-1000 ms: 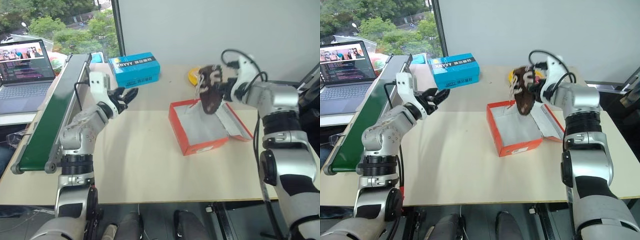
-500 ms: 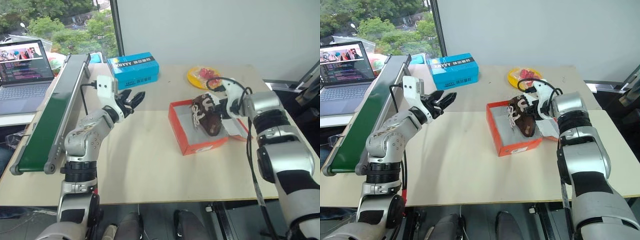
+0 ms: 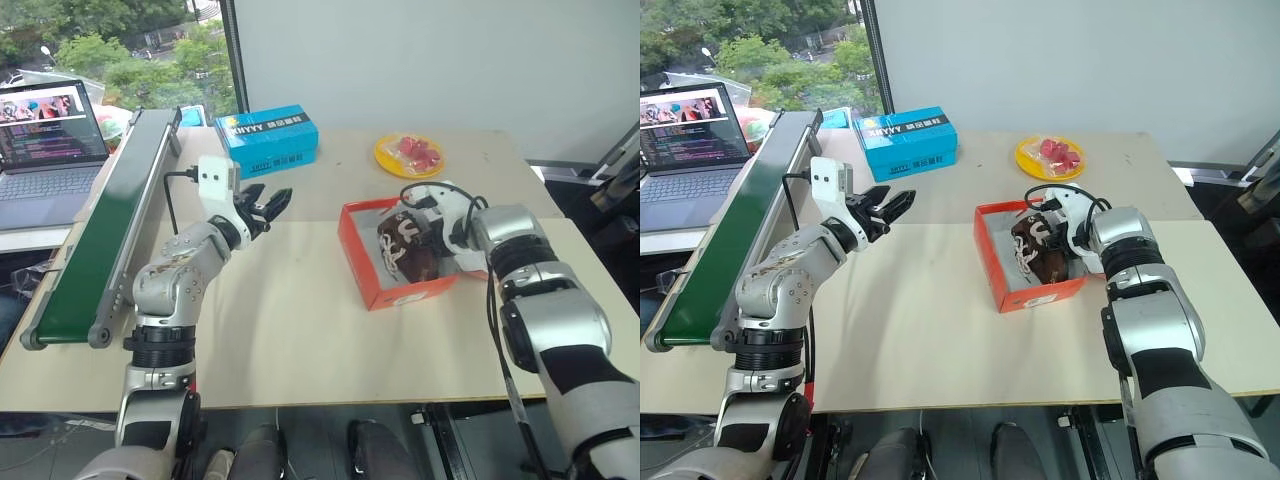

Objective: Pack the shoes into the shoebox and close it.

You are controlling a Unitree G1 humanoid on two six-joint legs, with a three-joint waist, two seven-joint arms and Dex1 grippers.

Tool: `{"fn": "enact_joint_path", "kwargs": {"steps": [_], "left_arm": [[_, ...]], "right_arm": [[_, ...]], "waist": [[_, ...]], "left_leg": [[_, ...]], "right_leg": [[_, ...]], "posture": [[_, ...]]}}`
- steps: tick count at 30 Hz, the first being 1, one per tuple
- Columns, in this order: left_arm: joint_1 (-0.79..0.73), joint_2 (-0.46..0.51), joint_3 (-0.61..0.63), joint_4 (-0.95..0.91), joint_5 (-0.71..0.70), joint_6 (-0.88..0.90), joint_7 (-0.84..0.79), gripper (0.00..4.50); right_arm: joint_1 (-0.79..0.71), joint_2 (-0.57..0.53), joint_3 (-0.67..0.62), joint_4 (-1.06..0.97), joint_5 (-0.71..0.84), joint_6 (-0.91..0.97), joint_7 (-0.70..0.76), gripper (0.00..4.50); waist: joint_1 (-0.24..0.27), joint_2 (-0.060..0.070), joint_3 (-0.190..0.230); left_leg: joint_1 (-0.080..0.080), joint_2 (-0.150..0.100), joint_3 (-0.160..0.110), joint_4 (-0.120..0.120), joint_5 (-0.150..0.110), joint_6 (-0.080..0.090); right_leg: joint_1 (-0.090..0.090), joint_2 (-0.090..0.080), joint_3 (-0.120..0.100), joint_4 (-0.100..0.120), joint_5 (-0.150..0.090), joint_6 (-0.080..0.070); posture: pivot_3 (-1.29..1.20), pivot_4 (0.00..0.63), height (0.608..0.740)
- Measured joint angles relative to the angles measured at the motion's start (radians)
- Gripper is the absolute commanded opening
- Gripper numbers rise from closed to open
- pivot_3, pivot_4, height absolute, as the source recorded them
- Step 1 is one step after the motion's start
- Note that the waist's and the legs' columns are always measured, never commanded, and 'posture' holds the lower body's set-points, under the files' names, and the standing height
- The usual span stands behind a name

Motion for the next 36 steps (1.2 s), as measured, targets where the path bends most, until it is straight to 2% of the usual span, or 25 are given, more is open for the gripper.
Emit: {"fn": "enact_joint_path", "kwargs": {"steps": [1,2,9,10,17,21,26,28,30,36], "left_arm": [[0.0,0.0,0.0,-0.003,0.0,0.0,0.0,3.17],[0.0,0.0,0.0,-0.005,0.001,0.0,0.001,3.17],[0.001,0.003,-0.006,-0.021,0.009,0.019,0.001,3.17],[0.003,0.009,-0.006,-0.029,0.009,0.022,0.001,3.17],[0.031,0.044,0.016,-0.059,0.017,0.04,0.02,3.17],[0.077,0.077,0.046,-0.065,0.055,0.038,0.049,3.17],[0.156,0.09,0.107,-0.065,0.09,0.0,0.095,3.17],[0.202,0.102,0.151,-0.064,0.106,-0.022,0.114,3.7],[0.231,0.101,0.184,-0.066,0.108,-0.043,0.122,4.42],[0.333,0.095,0.275,-0.11,0.115,-0.126,0.16,4.48]], "right_arm": [[0.0,0.001,-0.001,0.0,-0.003,0.0,-0.001,1.56],[0.0,0.004,-0.002,0.0,-0.003,0.0,-0.001,2.0],[0.006,0.021,-0.004,-0.056,-0.009,0.021,-0.019,4.31],[0.006,0.02,-0.006,-0.106,-0.007,0.047,-0.015,4.44],[0.018,-0.017,-0.072,-0.507,0.046,0.201,-0.009,4.44],[0.083,0.04,-0.16,-0.718,0.119,0.116,-0.041,4.44],[0.223,0.087,-0.135,-0.808,0.161,-0.022,0.018,4.44],[0.3,0.128,-0.124,-0.847,0.2,-0.051,0.055,4.5],[0.356,0.176,-0.119,-0.876,0.246,-0.051,0.084,4.5],[0.438,0.241,-0.061,-0.948,0.271,-0.111,0.102,4.5]], "waist": [[0.0,0.0,0.0],[0.0,0.0,0.0],[0.0,0.0,0.0],[0.0,0.0,0.0],[0.0,0.001,0.0],[-0.002,0.001,0.0],[0.004,0.001,0.0],[0.002,0.001,0.0],[0.001,0.001,0.0],[0.002,0.001,0.0]], "left_leg": [[0.0,0.0,0.0,0.0,0.0,0.0],[0.0,0.0,0.0,0.0,0.0,0.0],[-0.001,0.0,0.0,0.0,0.0,0.0],[-0.001,0.0,-0.001,0.0,0.0,0.0],[0.0,0.0,-0.003,0.0,0.0,0.0],[0.0,0.001,-0.003,0.0,0.0,0.0],[0.0,0.0,-0.002,0.0,0.0,0.0],[0.0,0.001,-0.002,0.0,0.0,0.0],[0.0,0.001,-0.003,0.0,0.0,0.0],[0.003,0.002,-0.003,0.0,0.0,0.0]], "right_leg": [[0.0,0.0,0.0,0.0,0.0,0.0],[0.0,0.0,0.0,0.0,0.0,0.0],[0.0,0.0,0.0,0.001,0.0,0.0],[-0.001,0.0,0.0,0.002,0.0,0.0],[-0.001,0.0,0.0,0.002,0.0,0.0],[0.0,0.0,0.0,0.002,0.0,0.0],[0.001,0.0,-0.002,0.001,0.0,0.0],[0.0,0.0,-0.001,0.002,0.0,0.0],[-0.001,0.0,-0.001,0.002,0.0,0.0],[0.002,0.0,-0.001,0.001,0.0,-0.001]], "posture": [[0.0,0.15,0.74],[0.0,0.15,0.74],[0.0,0.15,0.74],[0.0,0.15,0.74],[0.0,0.15,0.74],[0.0,0.15,0.74],[0.0,0.15,0.74],[0.0,0.15,0.74],[0.0,0.15,0.74],[0.0,0.15,0.74]]}}
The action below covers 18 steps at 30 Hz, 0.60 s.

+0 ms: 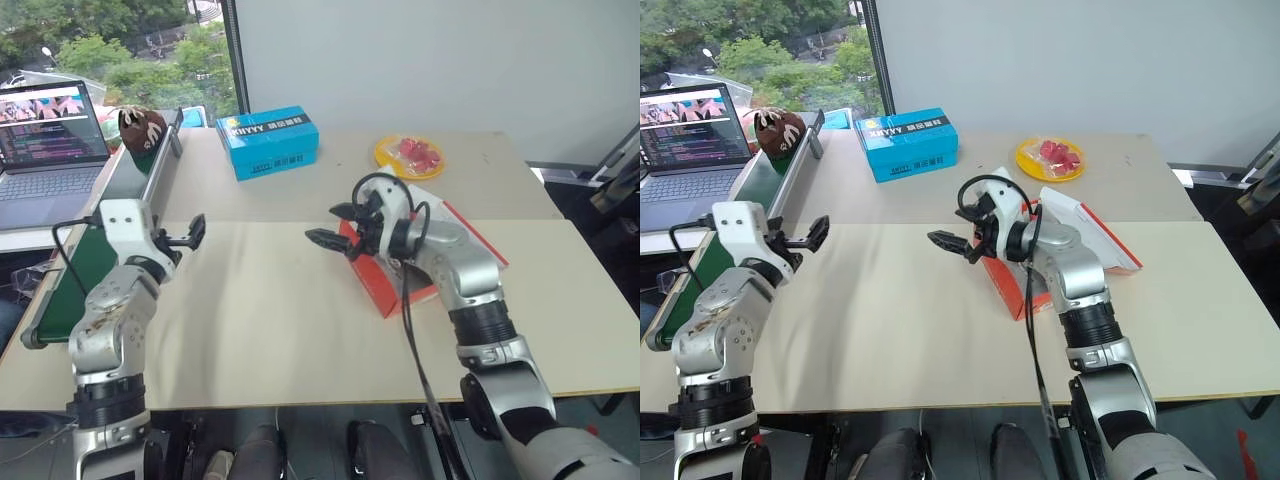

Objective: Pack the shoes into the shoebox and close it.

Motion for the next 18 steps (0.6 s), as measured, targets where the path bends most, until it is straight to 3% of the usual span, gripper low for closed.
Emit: {"fn": "enact_joint_path", "kwargs": {"steps": [6,18], "left_arm": [[0.078,0.0,0.072,0.035,0.036,-0.075,0.045,4.48],[0.02,0.096,0.139,0.406,0.051,-0.28,-0.031,4.48]], "right_arm": [[0.057,0.04,0.031,-0.013,0.012,-0.003,0.008,4.5],[0.106,0.046,0.065,-0.044,-0.011,-0.058,-0.013,4.5]], "waist": [[0.002,0.0,0.0],[0.001,0.0,0.0]], "left_leg": [[0.0,0.0,0.0,0.0,0.0,0.0],[0.0,0.0,0.003,0.0,0.0,0.0]], "right_leg": [[0.0,0.0,0.0,0.0,0.0,0.0],[0.0,0.0,-0.001,0.0,0.0,0.0]], "posture": [[0.0,0.15,0.74],[0.0,0.15,0.74]]}}
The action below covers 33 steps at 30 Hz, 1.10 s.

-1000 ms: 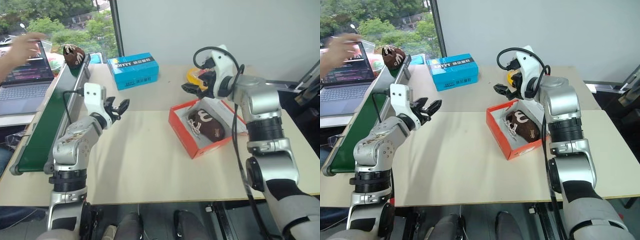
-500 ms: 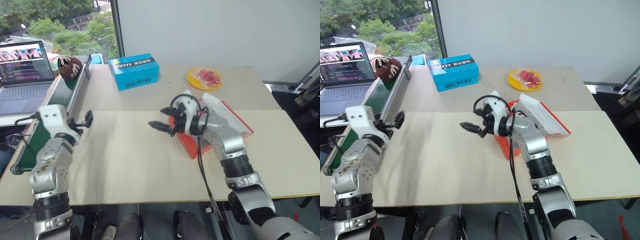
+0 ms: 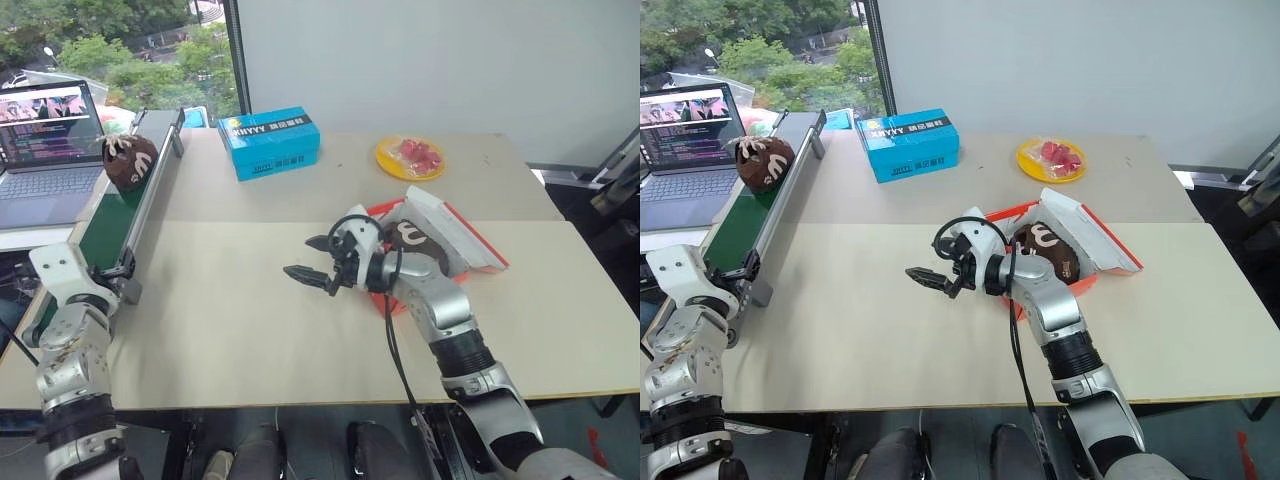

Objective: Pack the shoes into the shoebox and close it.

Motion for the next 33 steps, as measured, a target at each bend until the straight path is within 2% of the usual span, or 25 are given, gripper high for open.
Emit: {"fn": "enact_joint_path", "kwargs": {"steps": [13,26,29,31,33], "left_arm": [[-0.159,0.124,-0.044,0.344,0.033,-0.131,-0.098,4.48],[-0.178,0.159,-0.068,0.435,0.053,-0.165,-0.106,4.48],[-0.178,0.163,-0.068,0.435,0.051,-0.165,-0.111,3.83],[-0.174,0.162,-0.068,0.43,0.042,-0.165,-0.126,3.0],[-0.17,0.156,-0.068,0.408,0.041,-0.156,-0.126,2.63]], "right_arm": [[0.007,-0.016,-0.001,-0.047,0.002,0.001,-0.048,4.5],[0.006,-0.041,-0.001,-0.057,0.001,0.022,-0.07,4.5],[0.006,-0.048,-0.001,-0.057,0.001,0.024,-0.076,4.5],[0.006,-0.051,0.0,-0.057,0.001,0.028,-0.081,4.5],[0.006,-0.052,-0.001,-0.057,0.001,0.037,-0.086,4.5]], "waist": [[0.0,0.0,0.0],[-0.001,0.0,0.0],[-0.001,0.0,0.0],[0.002,0.0,0.0],[0.006,-0.001,0.0]], "left_leg": [[0.0,0.0,0.001,0.0,0.0,0.0],[0.0,0.0,0.002,0.0,0.0,0.0],[0.0,0.0,0.002,0.0,0.0,0.0],[0.0,0.0,0.002,0.0,0.0,0.0],[0.0,0.0,0.001,0.0,0.0,0.0]], "right_leg": [[0.0,0.0,-0.001,0.0,0.0,0.0],[0.0,0.0,-0.001,0.001,0.0,0.0],[0.0,0.0,-0.001,0.001,0.0,0.0],[0.0,0.0,-0.001,0.0,0.0,0.0],[0.0,-0.001,-0.001,0.0,0.0,0.0]], "posture": [[0.0,0.15,0.74],[0.0,0.15,0.74],[0.0,0.15,0.74],[0.0,0.15,0.74],[0.0,0.15,0.74]]}}
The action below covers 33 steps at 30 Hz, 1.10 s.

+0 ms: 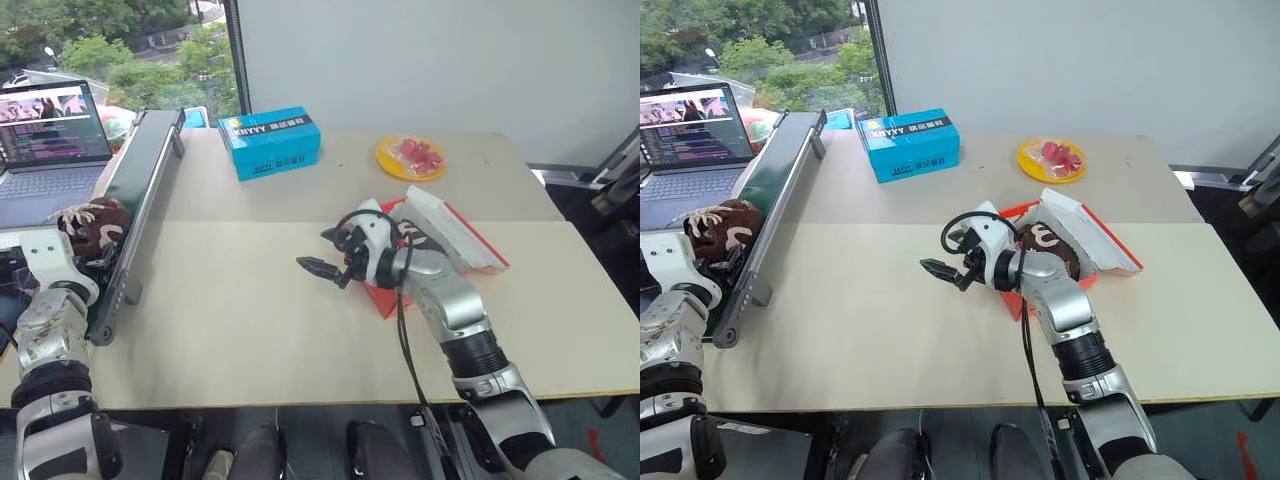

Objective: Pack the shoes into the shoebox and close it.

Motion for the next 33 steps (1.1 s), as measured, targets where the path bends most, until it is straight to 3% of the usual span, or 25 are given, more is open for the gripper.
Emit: {"fn": "enact_joint_path", "kwargs": {"steps": [7,10,13,15,21,33], "left_arm": [[0.004,-0.092,-0.058,-0.292,-0.048,0.193,0.019,2.49],[-0.045,-0.161,-0.117,-0.467,-0.087,0.287,0.033,2.49],[-0.125,-0.274,-0.213,-0.649,-0.15,0.375,0.033,2.49],[-0.169,-0.347,-0.301,-0.734,-0.196,0.434,0.023,2.49],[-0.2,-0.452,-0.374,-0.825,-0.228,0.551,0.08,2.49],[-0.196,-0.547,-0.422,-0.834,-0.234,0.588,0.108,2.49]], "right_arm": [[-0.019,0.011,-0.052,-0.021,0.09,0.13,-0.003,4.5],[-0.095,0.082,-0.212,-0.021,0.234,0.243,-0.075,4.5],[-0.204,0.177,-0.442,-0.001,0.436,0.33,-0.225,4.5],[-0.256,0.198,-0.528,0.031,0.53,0.383,-0.317,4.5],[-0.234,0.145,-0.712,0.175,0.624,0.509,-0.518,4.5],[-0.204,0.158,-0.76,0.133,0.733,0.52,-0.635,4.5]], "waist": [[0.013,-0.001,0.0],[0.015,-0.001,0.0],[0.02,-0.001,0.0],[0.019,-0.001,0.0],[-0.007,0.0,0.0],[-0.014,0.0,0.0]], "left_leg": [[-0.003,0.0,-0.001,0.001,0.0,0.0],[-0.004,0.0,-0.002,0.001,0.0,0.0],[-0.003,0.0,-0.003,0.001,0.0,0.0],[-0.003,-0.001,-0.003,0.001,0.0,0.001],[-0.003,0.0,-0.003,0.0,0.0,0.001],[-0.003,-0.001,-0.004,0.0,0.0,0.001]], "right_leg": [[-0.001,0.0,-0.001,0.002,0.0,0.0],[-0.001,0.001,-0.001,0.002,0.001,0.0],[0.001,0.0,-0.001,0.002,0.001,0.0],[0.001,0.0,-0.001,0.0,0.001,0.0],[0.0,0.002,0.002,0.001,0.001,0.0],[-0.001,0.002,0.003,0.0,0.001,0.001]], "posture": [[0.0,0.15,0.74],[0.0,0.15,0.74],[0.0,0.15,0.74],[0.0,0.15,0.74],[0.0,0.15,0.74],[0.0,0.15,0.74]]}}
